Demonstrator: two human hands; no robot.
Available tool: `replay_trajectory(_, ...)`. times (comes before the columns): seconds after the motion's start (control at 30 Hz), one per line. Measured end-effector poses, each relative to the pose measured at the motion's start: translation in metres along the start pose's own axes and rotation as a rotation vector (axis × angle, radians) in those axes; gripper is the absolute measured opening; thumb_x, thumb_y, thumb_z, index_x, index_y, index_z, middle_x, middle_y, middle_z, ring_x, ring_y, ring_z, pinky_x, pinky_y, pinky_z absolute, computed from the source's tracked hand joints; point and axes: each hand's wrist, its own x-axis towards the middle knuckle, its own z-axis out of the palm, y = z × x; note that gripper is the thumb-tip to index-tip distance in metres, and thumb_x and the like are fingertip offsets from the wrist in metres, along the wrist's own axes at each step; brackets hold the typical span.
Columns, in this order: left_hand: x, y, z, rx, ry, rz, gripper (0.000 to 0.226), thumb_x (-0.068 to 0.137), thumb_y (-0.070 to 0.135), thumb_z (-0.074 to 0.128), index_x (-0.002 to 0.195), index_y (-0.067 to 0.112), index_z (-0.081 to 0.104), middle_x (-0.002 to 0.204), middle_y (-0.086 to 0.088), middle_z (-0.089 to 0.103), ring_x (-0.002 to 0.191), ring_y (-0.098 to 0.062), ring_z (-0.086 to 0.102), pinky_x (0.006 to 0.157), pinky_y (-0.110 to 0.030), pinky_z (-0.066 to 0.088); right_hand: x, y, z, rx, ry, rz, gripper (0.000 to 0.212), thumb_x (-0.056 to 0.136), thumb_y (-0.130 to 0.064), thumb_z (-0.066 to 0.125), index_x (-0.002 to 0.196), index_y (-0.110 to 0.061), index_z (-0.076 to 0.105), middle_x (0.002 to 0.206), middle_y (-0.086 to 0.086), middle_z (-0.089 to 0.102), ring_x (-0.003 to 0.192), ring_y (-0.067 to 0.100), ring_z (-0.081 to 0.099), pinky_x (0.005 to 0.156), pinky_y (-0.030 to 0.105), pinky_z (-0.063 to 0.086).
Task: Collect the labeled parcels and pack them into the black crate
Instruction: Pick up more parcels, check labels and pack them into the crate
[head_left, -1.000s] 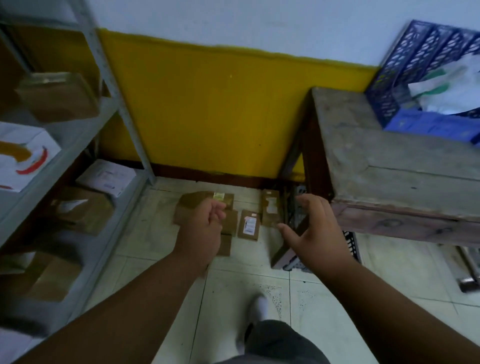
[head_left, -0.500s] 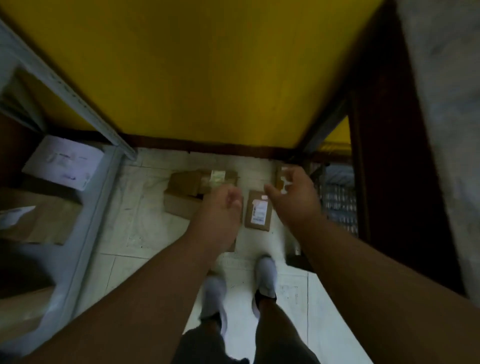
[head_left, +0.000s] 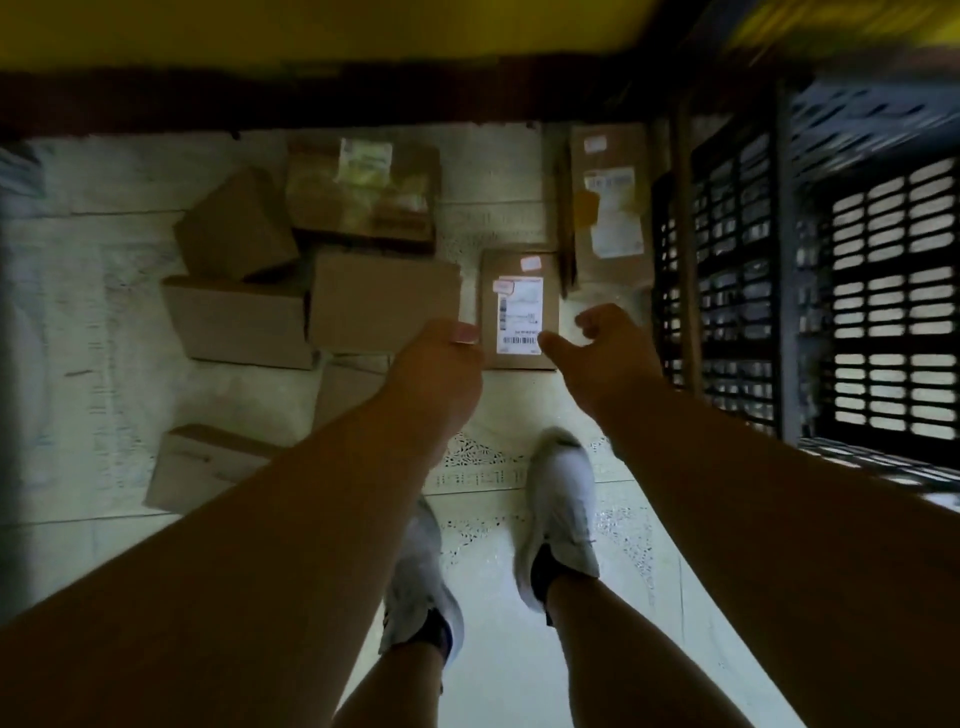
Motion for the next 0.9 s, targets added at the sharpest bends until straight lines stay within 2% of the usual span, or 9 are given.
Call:
replay_trajectory(0.17, 0.098, -0.027, 0.048, 0.003, 0.007, -0.052, 0.029, 0.101, 0.009, 0.044, 0.128, 0.014, 0.055, 0.114, -0.01, 0.063, 0.095, -0.019, 0.064, 0.078, -0.031, 0.056, 0.093, 0.046, 0.051, -0.078, -0.045, 0.045, 0.057, 0.089, -0.041, 0.07, 0.135, -0.016, 0.05, 0.133, 0.007, 0.057, 0.108, 0.02, 0.058, 0.083, 0.03, 0.047)
replay_trajectory(0.27, 0.15, -0.043, 0.076, 0.036, -0.009, -0.072, 0.032, 0.101, 0.014, 0.045, 0.133, 0.018, 0.051, 0.113, -0.005, 0.061, 0.082, -0.013, 0.061, 0.057, -0.023, 0.051, 0.14, 0.068, 0.08, -0.08, -0.077, 0.112, 0.058, 0.091, -0.039, 0.068, 0.138, -0.013, 0.046, 0.137, 0.011, 0.056, 0.114, 0.027, 0.06, 0.085, 0.033, 0.051)
replay_trajectory(0.33, 0.178, -0.051, 0.097, 0.013, -0.043, -0.118, 0.032, 0.101, 0.019, 0.047, 0.133, 0.019, 0.05, 0.113, -0.005, 0.061, 0.085, -0.015, 0.063, 0.054, -0.022, 0.049, 0.168, 0.086, 0.093, -0.059, -0.082, 0.171, 0.058, 0.092, -0.039, 0.066, 0.139, -0.012, 0.044, 0.137, 0.013, 0.056, 0.107, 0.027, 0.061, 0.081, 0.033, 0.05)
replay_trajectory(0.4, 0.2, -0.058, 0.109, -0.018, -0.062, -0.188, 0.031, 0.1, 0.02, 0.051, 0.13, 0.015, 0.053, 0.113, -0.007, 0.062, 0.089, -0.018, 0.064, 0.054, -0.021, 0.048, 0.187, 0.1, 0.109, 0.018, -0.112, 0.24, 0.054, 0.092, -0.04, 0.065, 0.134, -0.011, 0.047, 0.13, 0.011, 0.06, 0.096, 0.023, 0.06, 0.077, 0.033, 0.05)
replay_trajectory(0.53, 0.223, -0.067, 0.112, -0.122, -0.056, -0.273, 0.033, 0.099, 0.025, 0.054, 0.129, 0.014, 0.054, 0.115, -0.005, 0.064, 0.07, -0.008, 0.053, 0.048, -0.018, 0.037, 0.207, 0.105, 0.125, 0.159, -0.135, 0.307, 0.049, 0.091, -0.049, 0.063, 0.125, -0.014, 0.059, 0.117, 0.006, 0.068, 0.092, 0.023, 0.066, 0.076, 0.033, 0.054)
replay_trajectory(0.63, 0.204, -0.06, 0.101, -0.156, -0.072, -0.286, 0.025, 0.099, 0.031, 0.055, 0.112, 0.011, 0.057, 0.1, 0.001, 0.061, 0.07, -0.009, 0.05, 0.051, -0.022, 0.034, 0.199, 0.097, 0.107, 0.199, -0.044, 0.323, 0.057, 0.088, -0.057, 0.062, 0.123, -0.011, 0.057, 0.111, 0.01, 0.068, 0.092, 0.027, 0.067, 0.083, 0.043, 0.059)
replay_trajectory(0.77, 0.149, -0.033, 0.074, -0.191, -0.088, -0.234, 0.038, 0.097, 0.035, 0.056, 0.128, 0.014, 0.057, 0.123, -0.005, 0.066, 0.095, -0.017, 0.062, 0.056, -0.021, 0.042, 0.15, 0.057, 0.066, 0.168, -0.005, 0.249, 0.062, 0.09, -0.06, 0.057, 0.126, -0.01, 0.052, 0.113, 0.01, 0.064, 0.094, 0.027, 0.064, 0.082, 0.045, 0.058)
replay_trajectory(0.83, 0.113, -0.014, 0.046, -0.248, -0.056, -0.252, 0.043, 0.096, 0.045, 0.054, 0.125, 0.013, 0.058, 0.113, -0.004, 0.07, 0.091, -0.018, 0.067, 0.058, -0.024, 0.048, 0.111, 0.025, 0.039, 0.126, 0.001, 0.143, 0.061, 0.09, -0.064, 0.052, 0.12, -0.011, 0.053, 0.106, 0.008, 0.064, 0.093, 0.027, 0.064, 0.083, 0.047, 0.058)
replay_trajectory(0.9, 0.069, 0.008, 0.007, -0.326, -0.008, -0.202, 0.043, 0.092, 0.055, 0.053, 0.107, 0.018, 0.066, 0.102, -0.003, 0.073, 0.088, -0.021, 0.071, 0.067, -0.035, 0.057, 0.066, -0.016, 0.008, 0.131, 0.0, 0.038, 0.057, 0.089, -0.068, 0.049, 0.109, -0.015, 0.054, 0.099, 0.004, 0.064, 0.09, 0.025, 0.065, 0.081, 0.049, 0.058)
